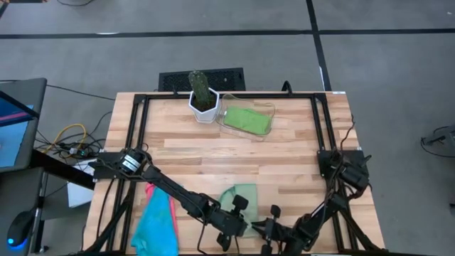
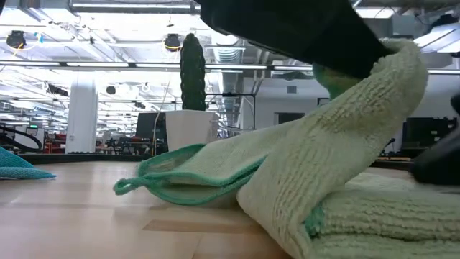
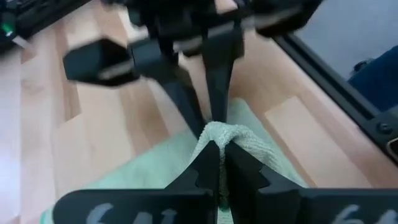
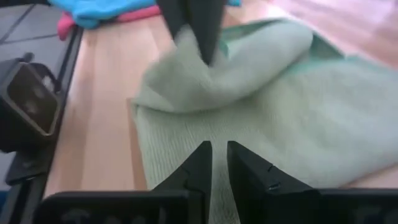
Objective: Fold microfiber towels
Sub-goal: Fold the light green towel
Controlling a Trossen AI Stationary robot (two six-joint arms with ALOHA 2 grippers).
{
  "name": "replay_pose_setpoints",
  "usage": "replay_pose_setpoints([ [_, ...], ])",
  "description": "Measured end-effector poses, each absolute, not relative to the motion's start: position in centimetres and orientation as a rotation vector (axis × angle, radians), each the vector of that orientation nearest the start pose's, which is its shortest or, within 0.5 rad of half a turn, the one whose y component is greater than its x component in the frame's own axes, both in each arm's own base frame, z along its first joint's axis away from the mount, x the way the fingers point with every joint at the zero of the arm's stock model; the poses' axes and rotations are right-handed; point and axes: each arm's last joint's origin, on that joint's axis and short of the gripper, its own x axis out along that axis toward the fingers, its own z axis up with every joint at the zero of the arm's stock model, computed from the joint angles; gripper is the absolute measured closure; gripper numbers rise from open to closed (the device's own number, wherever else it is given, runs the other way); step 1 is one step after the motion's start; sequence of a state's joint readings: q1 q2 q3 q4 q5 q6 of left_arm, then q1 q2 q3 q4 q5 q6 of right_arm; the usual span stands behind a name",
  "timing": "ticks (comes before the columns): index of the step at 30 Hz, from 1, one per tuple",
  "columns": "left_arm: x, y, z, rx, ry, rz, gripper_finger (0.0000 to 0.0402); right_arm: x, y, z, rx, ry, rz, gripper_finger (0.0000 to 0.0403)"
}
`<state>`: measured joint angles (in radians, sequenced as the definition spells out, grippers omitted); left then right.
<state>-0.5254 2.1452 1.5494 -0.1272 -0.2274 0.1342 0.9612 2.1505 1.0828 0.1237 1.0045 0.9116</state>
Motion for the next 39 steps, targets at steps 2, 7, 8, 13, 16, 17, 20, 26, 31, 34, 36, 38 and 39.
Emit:
replay_pose_setpoints([
  [2, 41.2, -23.1, 17.5, 0.386, 0.647, -0.338, 0.0397, 24.2, 30.1, 6.5, 0.117, 0.454, -0.251, 0.0328],
  [7, 41.4, -23.2, 17.7, 0.379, 0.621, -0.351, 0.0394, 24.7, 29.9, 6.2, 0.137, 0.474, -0.239, 0.0328],
  [8, 41.4, -23.2, 17.7, 0.38, 0.621, -0.351, 0.039, 24.8, 29.9, 6.3, 0.138, 0.474, -0.239, 0.0328],
  [13, 41.4, -23.2, 17.6, 0.38, 0.625, -0.388, 0.0346, 24.8, 29.9, 6.3, 0.127, 0.474, -0.234, 0.0328],
  [16, 41.6, -23.0, 17.3, 0.361, 0.636, -0.388, 0.0311, 24.8, 29.9, 6.3, 0.126, 0.475, -0.233, 0.0328],
  [17, 41.7, -22.9, 17.1, 0.354, 0.631, -0.384, 0.03, 24.8, 29.9, 6.3, 0.126, 0.475, -0.233, 0.0328],
  [20, 42.2, -23.0, 16.3, 0.347, 0.612, -0.377, 0.0272, 24.9, 29.8, 6.3, 0.125, 0.475, -0.236, 0.0328],
  [26, 43.2, -23.1, 16.2, 0.365, 0.606, -0.339, 0.0251, 25.0, 29.8, 6.3, 0.13, 0.476, -0.234, 0.0328],
  [31, 43.6, -23.3, 18.1, 0.423, 0.661, -0.309, 0.0242, 24.9, 29.8, 6.3, 0.127, 0.478, -0.234, 0.0328],
  [34, 43.3, -23.5, 20.4, 0.479, 0.765, -0.288, 0.0238, 24.9, 29.8, 6.3, 0.127, 0.478, -0.235, 0.0328],
  [36, 42.7, -23.6, 21.9, 0.494, 0.849, -0.287, 0.0237, 24.9, 29.8, 6.3, 0.127, 0.478, -0.235, 0.0328],
  [38, 41.5, -23.7, 22.9, 0.503, 0.969, -0.278, 0.0237, 24.9, 29.8, 6.3, 0.127, 0.478, -0.235, 0.0328],
  [39, 40.9, -23.7, 23.1, 0.504, 1.024, -0.27, 0.0237, 24.9, 29.8, 6.3, 0.126, 0.478, -0.235, 0.0328],
])
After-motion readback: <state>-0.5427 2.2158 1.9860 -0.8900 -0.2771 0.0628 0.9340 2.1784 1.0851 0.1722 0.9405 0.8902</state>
